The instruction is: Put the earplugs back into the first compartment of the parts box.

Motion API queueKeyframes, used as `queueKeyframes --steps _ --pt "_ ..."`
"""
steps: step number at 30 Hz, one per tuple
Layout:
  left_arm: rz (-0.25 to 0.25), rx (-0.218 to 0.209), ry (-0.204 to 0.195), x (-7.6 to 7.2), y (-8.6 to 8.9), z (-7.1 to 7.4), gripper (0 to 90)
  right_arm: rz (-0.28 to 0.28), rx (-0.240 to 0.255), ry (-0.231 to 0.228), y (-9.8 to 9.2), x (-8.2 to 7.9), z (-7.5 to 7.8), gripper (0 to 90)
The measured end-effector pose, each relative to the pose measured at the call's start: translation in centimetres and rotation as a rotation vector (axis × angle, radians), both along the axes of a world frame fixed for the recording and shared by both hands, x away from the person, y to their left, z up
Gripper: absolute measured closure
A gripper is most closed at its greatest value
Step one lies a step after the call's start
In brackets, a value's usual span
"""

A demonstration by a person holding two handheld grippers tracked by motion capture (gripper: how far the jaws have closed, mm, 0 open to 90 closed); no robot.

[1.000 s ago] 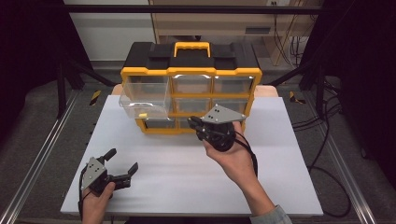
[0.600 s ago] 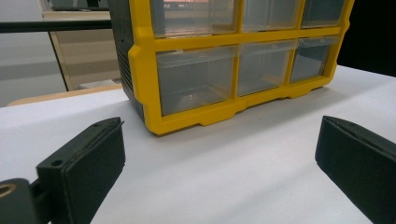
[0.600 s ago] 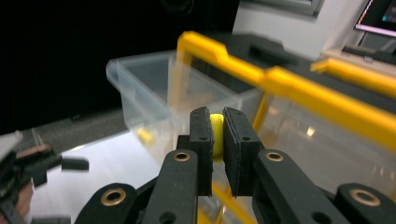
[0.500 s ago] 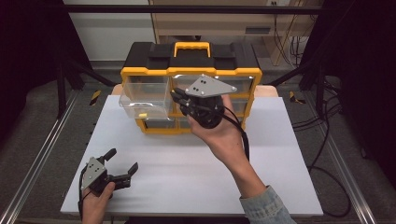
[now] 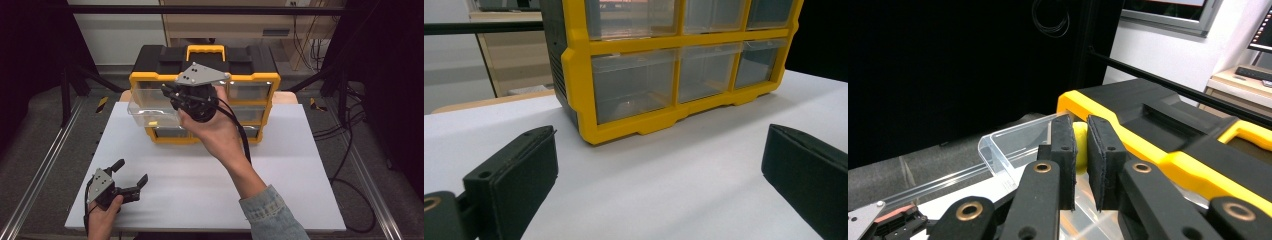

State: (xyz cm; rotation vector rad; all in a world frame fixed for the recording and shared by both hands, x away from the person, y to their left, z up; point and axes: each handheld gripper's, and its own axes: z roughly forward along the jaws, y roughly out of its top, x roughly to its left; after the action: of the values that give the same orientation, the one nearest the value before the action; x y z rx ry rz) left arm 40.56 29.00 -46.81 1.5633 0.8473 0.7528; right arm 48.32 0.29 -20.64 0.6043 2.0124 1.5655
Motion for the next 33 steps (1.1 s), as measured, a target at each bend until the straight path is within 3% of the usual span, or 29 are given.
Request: queueKeyframes --steps 11,18,22,26,31,32,33 --pt "0.001 -0.003 0.002 0.0 0.1 0.0 1.2 0.011 -0.048 0.021 1.6 1.0 0.1 82.3" --pt "0.002 -0.008 0.007 0.2 0.0 -0.1 1.2 0.034 -0.104 0.065 2.7 1.9 -0.3 79.1" --pt "0.003 -0.010 0.008 0.2 0.0 -0.1 1.2 0.035 -0.091 0.069 2.9 2.0 -0.4 66.5" --pt "0.006 -0.015 0.012 0.3 0.1 -0.1 1.2 0.038 -0.074 0.068 2.6 2.0 -0.1 60.5" --pt "0.007 -0.009 0.008 0.3 0.1 0.0 1.2 0.032 -0.030 0.055 1.8 1.8 -0.1 32.4" --pt "0.007 -0.007 0.007 0.2 0.1 0.0 1.2 0.012 -0.019 0.025 1.4 1.9 -0.3 19.2" --pt "0.007 -0.007 0.005 0.2 0.1 0.0 1.2 0.012 -0.019 0.025 1.4 1.9 -0.3 19.2"
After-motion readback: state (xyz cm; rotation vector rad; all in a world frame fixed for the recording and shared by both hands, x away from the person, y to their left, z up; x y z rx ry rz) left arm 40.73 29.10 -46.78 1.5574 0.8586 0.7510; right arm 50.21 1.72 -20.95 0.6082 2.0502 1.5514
